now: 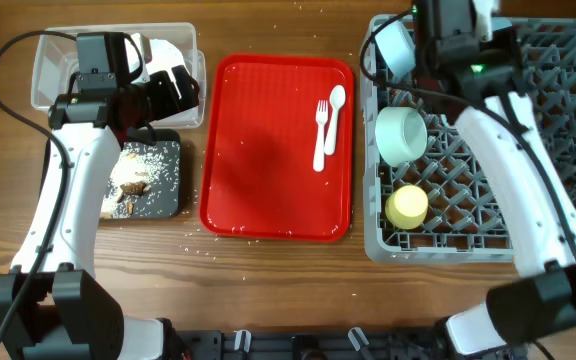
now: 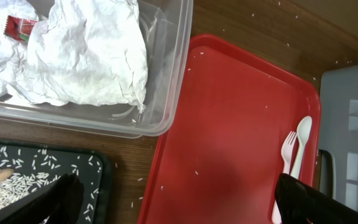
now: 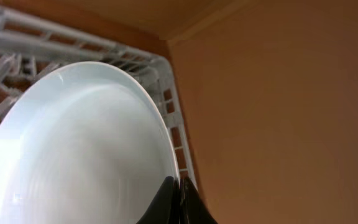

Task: Sort waste into correct bins and load items into the dishwasher rack
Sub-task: 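Grasp the light-blue plate with the right gripper and lift it, then stand the plate upright in the back of the dish rack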

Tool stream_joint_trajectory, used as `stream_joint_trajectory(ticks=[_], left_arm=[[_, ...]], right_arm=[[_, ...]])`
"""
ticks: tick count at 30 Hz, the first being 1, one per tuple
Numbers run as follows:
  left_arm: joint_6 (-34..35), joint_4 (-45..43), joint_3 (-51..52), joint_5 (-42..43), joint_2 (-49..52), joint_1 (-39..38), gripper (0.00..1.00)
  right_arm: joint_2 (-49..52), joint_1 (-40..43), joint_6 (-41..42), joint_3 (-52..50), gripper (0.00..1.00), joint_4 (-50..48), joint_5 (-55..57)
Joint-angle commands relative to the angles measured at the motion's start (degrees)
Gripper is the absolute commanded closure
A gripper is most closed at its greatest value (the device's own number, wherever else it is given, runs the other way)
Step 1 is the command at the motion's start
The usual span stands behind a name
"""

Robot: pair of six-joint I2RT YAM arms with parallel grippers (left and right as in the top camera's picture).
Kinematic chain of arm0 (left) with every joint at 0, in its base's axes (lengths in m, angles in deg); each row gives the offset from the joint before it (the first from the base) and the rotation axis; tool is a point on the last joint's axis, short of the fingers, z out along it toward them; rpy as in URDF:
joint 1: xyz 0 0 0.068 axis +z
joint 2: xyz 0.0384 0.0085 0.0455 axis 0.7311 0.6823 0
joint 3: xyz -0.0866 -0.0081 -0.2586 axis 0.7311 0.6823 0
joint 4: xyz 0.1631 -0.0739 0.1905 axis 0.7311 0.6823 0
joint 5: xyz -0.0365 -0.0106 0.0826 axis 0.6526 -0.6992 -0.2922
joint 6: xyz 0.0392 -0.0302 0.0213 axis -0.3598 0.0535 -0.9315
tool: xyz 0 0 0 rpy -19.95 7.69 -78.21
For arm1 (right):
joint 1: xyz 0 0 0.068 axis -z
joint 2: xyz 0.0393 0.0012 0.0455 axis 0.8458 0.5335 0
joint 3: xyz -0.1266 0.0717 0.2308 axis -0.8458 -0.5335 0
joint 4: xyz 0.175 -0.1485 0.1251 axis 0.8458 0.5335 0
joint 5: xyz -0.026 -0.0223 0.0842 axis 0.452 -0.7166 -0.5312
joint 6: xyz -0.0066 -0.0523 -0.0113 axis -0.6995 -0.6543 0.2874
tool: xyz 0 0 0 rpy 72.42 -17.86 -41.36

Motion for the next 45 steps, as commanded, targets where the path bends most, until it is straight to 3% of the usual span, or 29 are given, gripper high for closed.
stream_joint_trajectory(ticks=[1,15,16,17,18,20,21,24,29,31,34,38,45], left_arm=[[-0.31,-0.17,-0.24,-0.35,-0.39,0.22,0.0],[-0.31,-0.15,-0.26,-0.35,-0.39,0.22,0.0],[-0.31,-0.15,-0.24,-0.35,-0.39,0.22,0.0],[-0.31,-0.15,-0.26,-0.33,-0.39,0.22,0.0],[-0.31,-0.15,-0.26,-0.33,-0.39,0.22,0.0],[-0.31,-0.15,-0.26,-0.35,-0.39,0.22,0.0],[-0.31,-0.15,-0.26,-0.35,-0.39,0.22,0.0],[-0.31,-0.15,-0.26,-0.35,-0.39,0.22,0.0],[-0.31,-0.17,-0.24,-0.35,-0.39,0.22,0.0],[-0.31,-0.15,-0.24,-0.33,-0.39,0.22,0.0],[-0.31,-0.15,-0.26,-0.35,-0.39,0.22,0.0],[-0.31,-0.15,-0.24,-0.35,-0.39,0.22,0.0],[-0.31,-0.15,-0.26,-0.33,-0.39,0.22,0.0]], right_arm=[[3.58,0.28,-4.52,0.07,0.96,-1.99,-0.31],[5.97,5.49,-29.18,0.07,0.94,-9.62,-18.58],[5.97,5.49,-29.11,0.07,0.59,-9.66,-21.86],[5.95,5.49,-29.03,0.07,0.4,-9.66,-24.11],[5.92,5.49,-28.22,0.09,0.24,-9.92,-26.14],[5.68,5.49,-22.38,0.22,0.05,-11.85,-27.56],[5.11,5.49,-20.52,0.61,0.0,-11.72,-29.62],[1.66,5.4,-13.55,2.6,0.0,-9.11,-38.01],[-5.2,5.38,7.89,3.78,0.0,-8.98,-77.99],[-3.87,4.98,19.15,2.67,0.01,-13.57,-85.88],[1.99,0.9,26.45,1.05,0.05,-17.92,-79.19],[14.49,-7.78,29.33,1.05,0.05,-17.25,-68.85],[26.21,-9.49,29.97,1.03,0.1,-12.81,-62.01]])
